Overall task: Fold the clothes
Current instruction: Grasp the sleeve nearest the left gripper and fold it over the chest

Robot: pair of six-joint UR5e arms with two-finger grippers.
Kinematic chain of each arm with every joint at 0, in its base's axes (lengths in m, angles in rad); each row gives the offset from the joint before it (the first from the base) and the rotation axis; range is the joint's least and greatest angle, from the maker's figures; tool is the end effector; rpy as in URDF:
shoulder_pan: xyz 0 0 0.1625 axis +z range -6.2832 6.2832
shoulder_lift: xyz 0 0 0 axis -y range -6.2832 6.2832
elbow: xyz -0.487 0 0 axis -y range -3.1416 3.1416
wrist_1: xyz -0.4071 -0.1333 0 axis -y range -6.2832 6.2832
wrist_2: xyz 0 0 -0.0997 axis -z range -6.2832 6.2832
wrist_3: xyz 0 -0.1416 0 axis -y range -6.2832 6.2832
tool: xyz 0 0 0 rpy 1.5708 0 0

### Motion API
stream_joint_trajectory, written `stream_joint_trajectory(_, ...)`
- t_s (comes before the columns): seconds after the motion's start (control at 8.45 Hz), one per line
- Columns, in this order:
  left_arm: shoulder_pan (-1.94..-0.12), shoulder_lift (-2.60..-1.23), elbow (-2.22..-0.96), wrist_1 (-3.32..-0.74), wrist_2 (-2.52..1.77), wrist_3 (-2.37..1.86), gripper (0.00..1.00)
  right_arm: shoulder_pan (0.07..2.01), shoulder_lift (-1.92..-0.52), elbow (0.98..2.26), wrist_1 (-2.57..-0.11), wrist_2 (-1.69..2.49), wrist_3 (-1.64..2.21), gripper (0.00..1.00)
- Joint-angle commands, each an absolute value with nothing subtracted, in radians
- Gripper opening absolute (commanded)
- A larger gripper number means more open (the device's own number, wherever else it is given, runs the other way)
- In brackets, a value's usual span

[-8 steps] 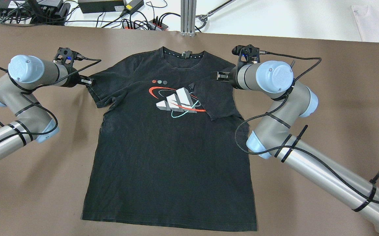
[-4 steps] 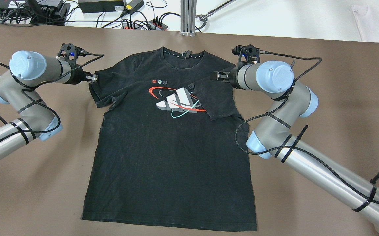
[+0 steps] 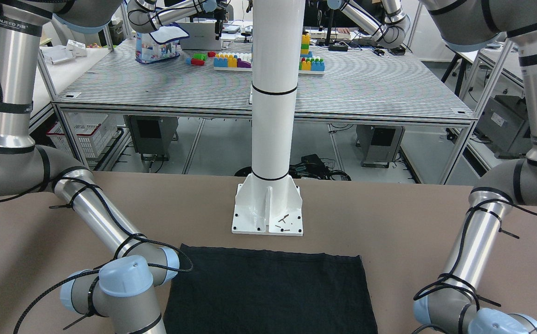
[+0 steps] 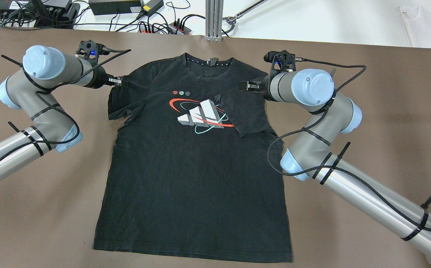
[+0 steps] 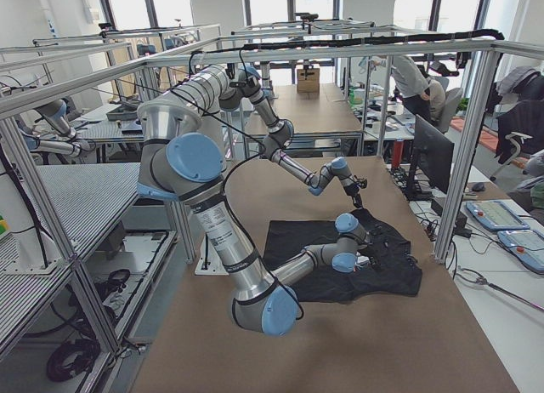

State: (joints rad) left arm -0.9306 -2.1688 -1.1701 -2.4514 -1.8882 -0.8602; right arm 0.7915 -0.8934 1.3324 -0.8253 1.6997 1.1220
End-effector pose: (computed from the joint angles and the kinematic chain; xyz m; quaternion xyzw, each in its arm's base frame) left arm 0.4298 -0.7261 0.4610 0.2783 0.4447 -0.0124 0.8512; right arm -0.5094 -0.6794 0.3295 0.2803 -0.4844 0.1058 0.8220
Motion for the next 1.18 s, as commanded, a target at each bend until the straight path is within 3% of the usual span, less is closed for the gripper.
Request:
stream_joint_trajectory(0.0, -0.933, -2.226, -1.268, -2.251, -1.893, -0.891, 0.0, 0.792, -0.908, 1.351, -0.825, 1.7, 1.121, 0.94)
stream_joint_trajectory(0.47, -0.896, -2.36, -1.269, -2.111, -1.875, -1.041, 0.0, 0.792, -0.916, 1.351, -0.824, 1.7, 1.117, 0.94)
stream_joint_trajectory(1.06, -0.764, -2.507, -1.152, -2.077, -1.703, -1.177, 0.0, 0.792, -0.934, 1.351, -0.825, 1.698, 1.115, 0.94)
